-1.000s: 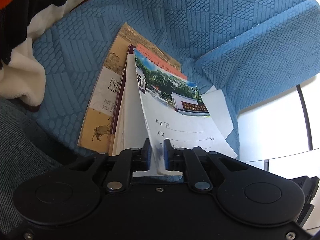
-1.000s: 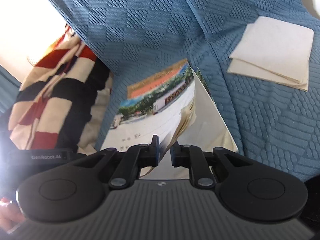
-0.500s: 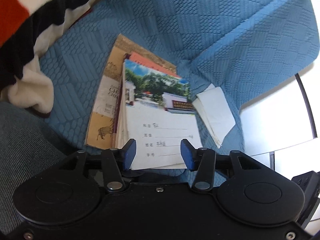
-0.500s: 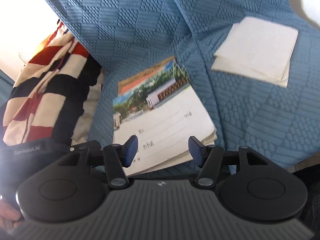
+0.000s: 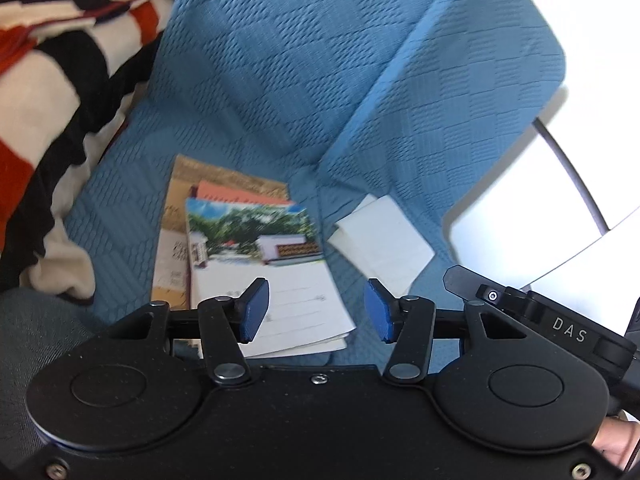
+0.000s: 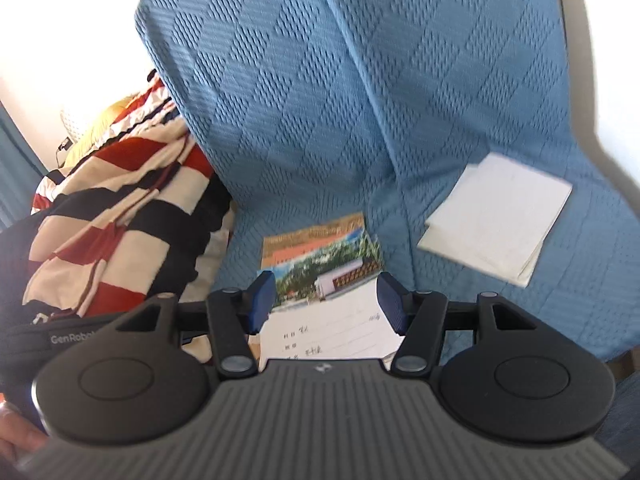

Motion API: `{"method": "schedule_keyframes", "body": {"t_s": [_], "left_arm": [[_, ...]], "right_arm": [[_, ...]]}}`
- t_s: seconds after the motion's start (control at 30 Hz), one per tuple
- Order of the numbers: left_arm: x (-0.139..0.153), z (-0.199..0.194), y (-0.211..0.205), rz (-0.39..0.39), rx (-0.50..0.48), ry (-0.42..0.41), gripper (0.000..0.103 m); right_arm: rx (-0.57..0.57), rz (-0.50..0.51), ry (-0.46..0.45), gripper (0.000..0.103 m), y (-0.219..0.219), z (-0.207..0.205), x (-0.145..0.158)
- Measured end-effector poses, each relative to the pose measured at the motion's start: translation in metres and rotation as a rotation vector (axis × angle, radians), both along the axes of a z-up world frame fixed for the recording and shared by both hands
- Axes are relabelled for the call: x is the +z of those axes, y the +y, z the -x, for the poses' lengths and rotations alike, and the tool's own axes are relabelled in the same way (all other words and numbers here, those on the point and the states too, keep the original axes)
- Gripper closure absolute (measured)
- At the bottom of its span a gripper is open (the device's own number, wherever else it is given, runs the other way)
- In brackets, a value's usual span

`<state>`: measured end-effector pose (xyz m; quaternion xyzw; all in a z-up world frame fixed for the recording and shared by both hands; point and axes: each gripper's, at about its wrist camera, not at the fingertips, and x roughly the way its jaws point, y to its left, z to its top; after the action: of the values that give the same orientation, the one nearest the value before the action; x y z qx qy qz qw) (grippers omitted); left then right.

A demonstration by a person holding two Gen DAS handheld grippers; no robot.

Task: Organize objects
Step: 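Raise both tools and move them toward the remaining white paper sheets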

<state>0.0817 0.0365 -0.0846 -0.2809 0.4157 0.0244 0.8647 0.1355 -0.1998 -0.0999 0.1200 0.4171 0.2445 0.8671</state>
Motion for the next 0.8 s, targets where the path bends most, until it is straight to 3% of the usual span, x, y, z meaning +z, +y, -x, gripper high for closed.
{"method": "schedule_keyframes", "body": {"t_s": [0.17, 0.37, 0.5, 0.73, 0.8], "left_arm": [[0.021, 0.003, -0.018, -0.047, -0.022, -0.034, 0.047], [0.035, 0.012, -0.041, -0.087, -0.048, -0.067, 0.033], [0.031, 0.013, -0.057, -0.159, -0.060, -0.072, 0.024], [0.021, 0.014, -0.077, -0.156, -0.106, -0.063, 0.004], [0.020, 0.015, -0.083, -0.169, -0.122, -0.066, 0.001]], "right_arm": [[-0.017, 0.008, -0.058, 0.043, -0.016, 0.011, 0.021], [-0.053, 0.018, -0.102, 0.043, -0.037, 0.030, 0.037], [-0.078, 0.038, -0.110, 0.043, -0.050, 0.040, 0.037], [-0.115, 0.069, -0.114, 0.043, -0.072, 0.056, 0.018], [-0.124, 0.068, -0.108, 0.026, -0.077, 0.060, 0.014]]}}
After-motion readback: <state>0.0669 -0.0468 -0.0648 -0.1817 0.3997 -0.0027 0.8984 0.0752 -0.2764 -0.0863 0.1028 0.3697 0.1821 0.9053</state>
